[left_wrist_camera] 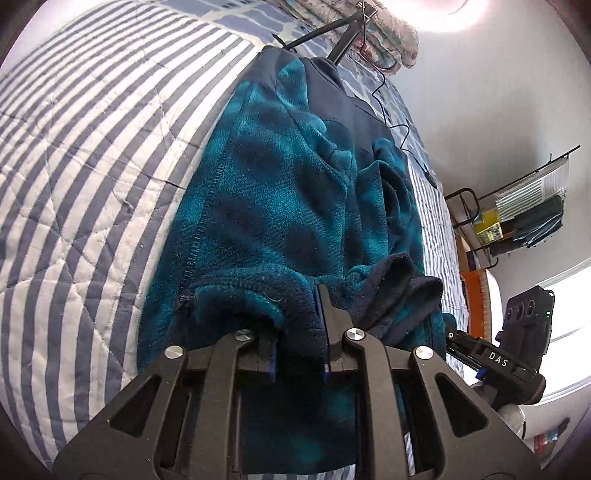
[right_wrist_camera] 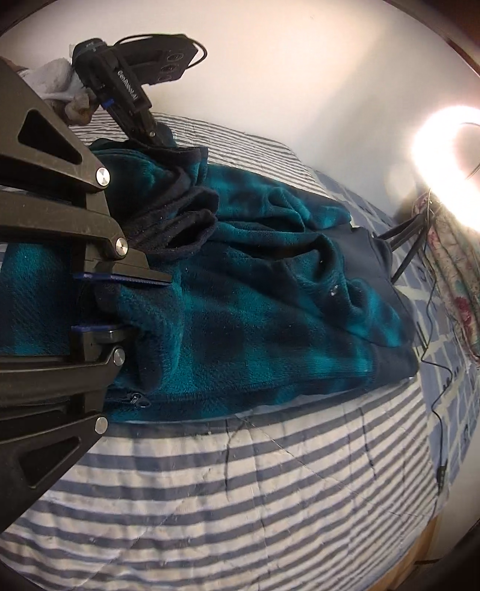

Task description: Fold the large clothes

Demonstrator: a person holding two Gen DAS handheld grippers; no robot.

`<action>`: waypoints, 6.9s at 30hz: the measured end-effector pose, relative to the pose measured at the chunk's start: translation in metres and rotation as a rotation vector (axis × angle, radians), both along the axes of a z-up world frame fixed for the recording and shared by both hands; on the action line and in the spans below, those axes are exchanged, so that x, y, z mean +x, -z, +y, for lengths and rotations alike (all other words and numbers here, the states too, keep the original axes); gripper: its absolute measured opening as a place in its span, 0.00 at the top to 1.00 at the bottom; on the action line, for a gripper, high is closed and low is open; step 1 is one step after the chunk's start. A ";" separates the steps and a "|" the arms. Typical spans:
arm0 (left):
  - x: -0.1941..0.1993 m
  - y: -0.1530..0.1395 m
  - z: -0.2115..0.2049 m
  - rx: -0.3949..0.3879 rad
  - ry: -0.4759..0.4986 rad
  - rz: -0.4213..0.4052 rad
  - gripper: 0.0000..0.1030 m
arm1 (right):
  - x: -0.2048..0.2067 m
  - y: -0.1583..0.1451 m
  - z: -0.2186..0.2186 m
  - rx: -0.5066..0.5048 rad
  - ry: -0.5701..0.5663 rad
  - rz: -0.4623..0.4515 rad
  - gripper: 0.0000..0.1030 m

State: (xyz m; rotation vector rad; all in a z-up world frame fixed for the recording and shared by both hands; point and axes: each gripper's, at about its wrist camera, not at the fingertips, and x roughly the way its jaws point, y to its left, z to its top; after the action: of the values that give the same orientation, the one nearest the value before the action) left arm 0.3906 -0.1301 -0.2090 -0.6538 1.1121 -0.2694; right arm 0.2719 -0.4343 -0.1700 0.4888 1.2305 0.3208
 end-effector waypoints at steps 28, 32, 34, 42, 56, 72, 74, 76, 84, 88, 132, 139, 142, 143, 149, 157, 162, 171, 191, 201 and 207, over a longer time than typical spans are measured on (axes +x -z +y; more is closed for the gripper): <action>-0.029 -0.053 0.027 0.138 0.181 -0.190 0.65 | -0.059 -0.057 -0.021 -0.087 -0.126 -0.264 0.64; -0.030 -0.069 -0.022 0.243 0.283 -0.302 0.65 | -0.057 -0.069 0.037 -0.214 -0.286 -0.407 0.64; -0.021 -0.066 -0.044 0.314 0.308 -0.321 0.65 | -0.046 -0.063 0.060 -0.250 -0.330 -0.429 0.64; 0.024 0.001 -0.044 0.381 0.144 -0.180 0.79 | 0.003 0.005 0.092 -0.464 -0.380 -0.288 0.68; -0.003 -0.043 0.003 0.301 0.169 -0.246 0.78 | -0.033 -0.046 0.001 -0.366 -0.170 -0.298 0.68; 0.043 0.006 -0.013 0.382 0.204 -0.170 0.76 | 0.001 0.015 0.033 -0.500 -0.280 -0.240 0.70; 0.044 0.001 -0.011 0.369 0.221 -0.166 0.76 | 0.004 0.010 0.034 -0.501 -0.297 -0.217 0.70; 0.045 -0.009 -0.004 0.326 0.220 -0.163 0.76 | 0.006 -0.001 0.028 -0.461 -0.299 -0.208 0.69; 0.093 -0.072 0.039 0.272 0.161 -0.250 0.72 | 0.041 -0.073 -0.026 -0.366 -0.163 -0.302 0.70; 0.135 -0.086 0.045 0.317 0.152 -0.289 0.72 | 0.081 -0.085 -0.040 -0.358 -0.101 -0.327 0.70; 0.341 0.039 0.041 0.072 0.106 -0.131 0.57 | 0.287 0.065 -0.102 0.064 0.046 -0.195 0.45; 0.338 0.032 0.019 0.181 0.139 -0.176 0.94 | 0.294 0.058 -0.072 0.039 -0.024 -0.207 0.91; 0.326 0.020 0.021 0.168 0.134 -0.211 0.94 | 0.286 0.040 -0.067 0.000 -0.043 -0.257 0.93; 0.320 0.014 0.021 0.156 0.135 -0.226 0.94 | 0.282 0.034 -0.066 -0.007 -0.043 -0.266 0.93; 0.289 -0.024 0.017 0.121 0.153 -0.299 0.95 | 0.252 -0.011 -0.067 -0.020 -0.050 -0.335 0.94; 0.219 -0.081 0.016 0.087 0.168 -0.364 0.95 | 0.186 -0.067 -0.052 -0.037 -0.101 -0.380 0.94; 0.161 -0.107 0.016 0.081 0.179 -0.384 0.95 | 0.126 -0.098 -0.046 -0.033 -0.127 -0.399 0.94; 0.050 -0.111 0.012 0.093 0.196 -0.374 0.95 | 0.025 -0.112 -0.040 -0.028 -0.147 -0.373 0.94; -0.077 -0.055 0.033 0.158 0.213 -0.228 0.75 | -0.113 -0.078 -0.028 -0.233 -0.222 -0.299 0.80; -0.055 -0.040 0.075 -0.186 -0.009 -0.077 0.45 | -0.109 -0.082 -0.063 -0.013 -0.003 -0.242 0.27; -0.031 -0.015 0.062 -0.290 -0.010 0.033 0.46 | -0.078 -0.043 -0.077 0.209 0.148 -0.101 0.27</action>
State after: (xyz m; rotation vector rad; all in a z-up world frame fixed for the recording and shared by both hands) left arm 0.3600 -0.0680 -0.1940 -0.9234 1.1109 -0.4180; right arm 0.1934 -0.5116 -0.1275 0.7318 1.0616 0.3453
